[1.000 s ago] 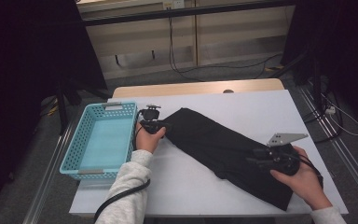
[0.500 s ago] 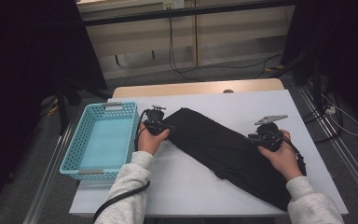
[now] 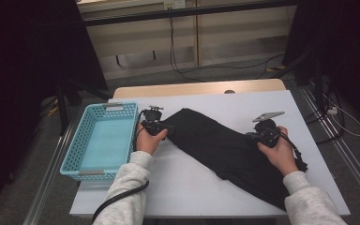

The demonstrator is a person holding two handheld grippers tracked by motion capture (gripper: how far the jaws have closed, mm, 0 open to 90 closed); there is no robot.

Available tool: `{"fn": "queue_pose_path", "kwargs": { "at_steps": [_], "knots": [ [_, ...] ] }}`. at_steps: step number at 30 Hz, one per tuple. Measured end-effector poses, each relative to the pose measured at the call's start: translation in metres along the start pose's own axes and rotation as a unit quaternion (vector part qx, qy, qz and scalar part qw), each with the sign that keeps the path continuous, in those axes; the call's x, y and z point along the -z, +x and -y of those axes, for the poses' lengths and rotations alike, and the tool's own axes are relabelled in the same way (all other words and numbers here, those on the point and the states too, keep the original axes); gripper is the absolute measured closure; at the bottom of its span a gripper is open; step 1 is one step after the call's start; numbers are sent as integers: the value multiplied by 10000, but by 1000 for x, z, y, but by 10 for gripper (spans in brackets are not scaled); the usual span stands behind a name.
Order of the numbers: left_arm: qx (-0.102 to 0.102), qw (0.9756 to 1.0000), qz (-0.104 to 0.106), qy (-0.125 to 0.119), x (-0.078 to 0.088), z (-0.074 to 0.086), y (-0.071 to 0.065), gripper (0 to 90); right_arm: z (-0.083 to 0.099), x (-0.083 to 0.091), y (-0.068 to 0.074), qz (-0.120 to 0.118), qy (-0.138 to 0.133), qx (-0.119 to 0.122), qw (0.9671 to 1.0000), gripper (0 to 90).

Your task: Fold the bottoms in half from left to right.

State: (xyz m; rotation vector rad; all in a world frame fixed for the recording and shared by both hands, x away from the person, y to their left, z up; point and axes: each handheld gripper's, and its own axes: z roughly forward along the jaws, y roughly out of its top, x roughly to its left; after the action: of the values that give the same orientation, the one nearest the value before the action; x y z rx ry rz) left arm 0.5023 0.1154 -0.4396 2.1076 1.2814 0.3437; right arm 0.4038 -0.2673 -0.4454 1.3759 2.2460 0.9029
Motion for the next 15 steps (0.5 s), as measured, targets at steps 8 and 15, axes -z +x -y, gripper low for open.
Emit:
{"fn": "queue_pose_path", "kwargs": {
  "at_steps": [8,15],
  "knots": [
    [104,9999,-59,18,-5,-2,6,168,4,-5,-3,58,130,-138,9998,793],
    [193,9998,-46,-29,-13,-9,14,151,5,8,-3,71,11,-153,9999,578]
  ]
}}
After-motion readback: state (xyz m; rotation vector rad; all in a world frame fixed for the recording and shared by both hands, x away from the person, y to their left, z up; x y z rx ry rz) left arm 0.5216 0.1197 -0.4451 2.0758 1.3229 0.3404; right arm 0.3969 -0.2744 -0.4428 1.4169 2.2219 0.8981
